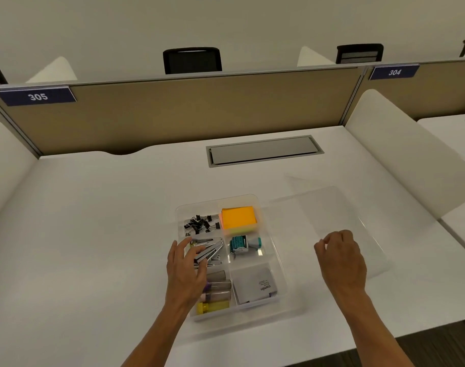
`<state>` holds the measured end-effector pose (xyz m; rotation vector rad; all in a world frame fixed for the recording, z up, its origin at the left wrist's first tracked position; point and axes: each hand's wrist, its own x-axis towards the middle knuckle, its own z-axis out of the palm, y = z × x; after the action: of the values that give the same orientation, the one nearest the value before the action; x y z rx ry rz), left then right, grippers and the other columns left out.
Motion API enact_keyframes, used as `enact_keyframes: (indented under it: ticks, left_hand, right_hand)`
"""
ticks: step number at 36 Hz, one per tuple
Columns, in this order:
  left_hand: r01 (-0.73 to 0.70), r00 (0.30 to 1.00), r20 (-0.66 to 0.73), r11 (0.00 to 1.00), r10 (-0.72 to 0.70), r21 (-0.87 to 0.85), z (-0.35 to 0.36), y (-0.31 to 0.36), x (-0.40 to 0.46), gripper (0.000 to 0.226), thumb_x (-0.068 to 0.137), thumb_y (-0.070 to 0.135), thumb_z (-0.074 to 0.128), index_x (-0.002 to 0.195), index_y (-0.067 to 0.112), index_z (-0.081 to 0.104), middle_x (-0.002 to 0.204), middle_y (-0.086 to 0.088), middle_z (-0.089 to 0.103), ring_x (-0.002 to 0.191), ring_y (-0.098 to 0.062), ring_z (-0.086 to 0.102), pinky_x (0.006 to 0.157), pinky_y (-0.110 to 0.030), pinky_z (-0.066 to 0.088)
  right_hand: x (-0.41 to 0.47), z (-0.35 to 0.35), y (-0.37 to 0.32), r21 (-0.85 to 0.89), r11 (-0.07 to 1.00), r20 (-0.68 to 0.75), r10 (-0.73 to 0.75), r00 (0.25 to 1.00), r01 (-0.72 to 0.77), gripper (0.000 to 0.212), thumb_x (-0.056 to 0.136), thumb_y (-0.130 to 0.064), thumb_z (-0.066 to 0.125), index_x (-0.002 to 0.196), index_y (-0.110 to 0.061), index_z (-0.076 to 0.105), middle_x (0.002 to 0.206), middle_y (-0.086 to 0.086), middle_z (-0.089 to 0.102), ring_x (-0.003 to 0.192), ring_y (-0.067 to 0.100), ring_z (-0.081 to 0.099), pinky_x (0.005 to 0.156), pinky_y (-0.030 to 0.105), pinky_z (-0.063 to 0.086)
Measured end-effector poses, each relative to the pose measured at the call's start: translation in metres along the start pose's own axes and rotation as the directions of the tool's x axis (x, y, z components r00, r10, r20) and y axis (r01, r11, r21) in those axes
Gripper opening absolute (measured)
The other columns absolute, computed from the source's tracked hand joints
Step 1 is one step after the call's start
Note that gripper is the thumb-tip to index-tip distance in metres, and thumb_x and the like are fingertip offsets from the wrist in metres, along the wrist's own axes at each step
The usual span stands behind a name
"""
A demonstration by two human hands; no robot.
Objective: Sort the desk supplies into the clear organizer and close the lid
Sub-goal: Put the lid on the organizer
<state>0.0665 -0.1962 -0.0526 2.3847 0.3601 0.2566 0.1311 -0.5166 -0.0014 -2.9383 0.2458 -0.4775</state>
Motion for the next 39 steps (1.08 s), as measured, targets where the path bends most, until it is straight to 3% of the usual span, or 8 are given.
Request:
enact_keyframes:
  ticks: [5, 12, 16, 21, 24, 27, 31, 39]
  left_hand:
    - [-0.025, 1.0, -0.012, 1.0, 0.025, 0.0, -0.001, 0.002, -0.003, 0.03, 0.09, 0.022, 0.064, 0.12, 0.027, 0.061, 0.149, 0.002, 0.038, 0.148, -0.022, 0.01, 0.117, -0.047, 0.017]
    - [-0.072, 0.997, -0.005, 0.997, 0.072, -0.038, -0.002, 0.015, -0.005, 0.03, 0.09, 0.023, 0.064, 0.119, 0.028, 0.06, 0.15, 0.004, 0.036, 0.148, -0.018, 0.007, 0.118, -0.042, 0.017]
    - [-0.097, 0.995, 0.009, 0.992, 0.098, -0.078, -0.005, 0.024, -0.005, 0.029, 0.091, 0.023, 0.063, 0.12, 0.027, 0.06, 0.151, 0.004, 0.034, 0.147, -0.014, 0.006, 0.114, -0.033, 0.014]
    - [-0.118, 0.993, 0.015, 0.988, 0.12, -0.095, -0.009, 0.032, -0.004, 0.028, 0.091, 0.024, 0.063, 0.119, 0.028, 0.061, 0.151, 0.003, 0.035, 0.147, -0.015, 0.009, 0.112, -0.03, 0.014]
    - [-0.126, 0.991, 0.021, 0.986, 0.129, -0.107, -0.011, 0.035, -0.005, 0.028, 0.092, 0.024, 0.063, 0.119, 0.027, 0.06, 0.151, 0.002, 0.035, 0.147, -0.016, 0.009, 0.113, -0.03, 0.015]
    - [-0.133, 0.991, 0.019, 0.985, 0.136, -0.113, -0.01, 0.037, -0.005, 0.027, 0.091, 0.025, 0.063, 0.118, 0.028, 0.06, 0.151, 0.004, 0.035, 0.147, -0.017, 0.01, 0.114, -0.035, 0.018]
    - [-0.162, 0.986, 0.014, 0.978, 0.165, -0.128, -0.009, 0.041, -0.005, 0.027, 0.091, 0.026, 0.064, 0.117, 0.032, 0.059, 0.15, 0.007, 0.035, 0.147, -0.018, 0.011, 0.115, -0.042, 0.022]
    - [-0.195, 0.978, 0.016, 0.945, 0.206, -0.262, -0.019, 0.065, -0.007, 0.036, 0.089, 0.048, 0.055, 0.124, 0.044, 0.045, 0.151, 0.013, 0.031, 0.147, -0.012, 0.015, 0.117, -0.046, 0.024]
  right_hand:
    - [0.007, -0.019, 0.002, 0.139, 0.99, -0.103, 0.033, 0.994, -0.019, 0.013, 0.092, -0.013, 0.06, 0.084, -0.003, 0.055, 0.083, 0.012, 0.054, 0.051, 0.022, 0.043, 0.047, 0.025, 0.033]
    - [0.014, -0.047, 0.0, 0.197, 0.98, -0.23, 0.062, 0.971, -0.016, 0.014, 0.096, -0.018, 0.052, 0.091, -0.005, 0.049, 0.081, 0.011, 0.056, 0.048, 0.029, 0.046, 0.048, 0.027, 0.036]
    - [0.019, -0.063, 0.0, 0.263, 0.964, -0.217, 0.087, 0.972, -0.028, 0.016, 0.098, -0.023, 0.047, 0.095, -0.007, 0.047, 0.087, 0.012, 0.06, 0.058, 0.039, 0.058, 0.052, 0.033, 0.042]
    - [0.022, -0.088, 0.0, 0.414, 0.91, -0.2, 0.109, 0.974, -0.017, 0.014, 0.101, -0.022, 0.047, 0.099, -0.008, 0.048, 0.098, 0.013, 0.065, 0.077, 0.038, 0.062, 0.064, 0.035, 0.041]
    - [0.023, -0.101, -0.002, 0.511, 0.86, -0.183, 0.107, 0.977, 0.001, 0.016, 0.101, -0.026, 0.047, 0.101, -0.011, 0.048, 0.101, 0.011, 0.067, 0.082, 0.036, 0.063, 0.071, 0.042, 0.049]
    - [0.019, -0.116, -0.006, 0.644, 0.765, -0.139, 0.095, 0.986, 0.018, 0.021, 0.102, -0.039, 0.041, 0.1, -0.018, 0.046, 0.11, 0.002, 0.069, 0.091, 0.027, 0.069, 0.079, 0.052, 0.056]
    - [0.015, -0.137, -0.016, 0.814, 0.58, -0.052, 0.117, 0.992, -0.026, 0.021, 0.105, -0.031, 0.04, 0.103, -0.012, 0.048, 0.115, -0.003, 0.068, 0.1, 0.012, 0.07, 0.081, 0.048, 0.059]
    - [0.013, -0.16, -0.035, 0.967, 0.202, 0.13, 0.14, 0.982, -0.157, 0.018, 0.106, -0.019, 0.038, 0.094, -0.017, 0.051, 0.113, 0.009, 0.069, 0.098, 0.027, 0.072, 0.08, 0.054, 0.058]
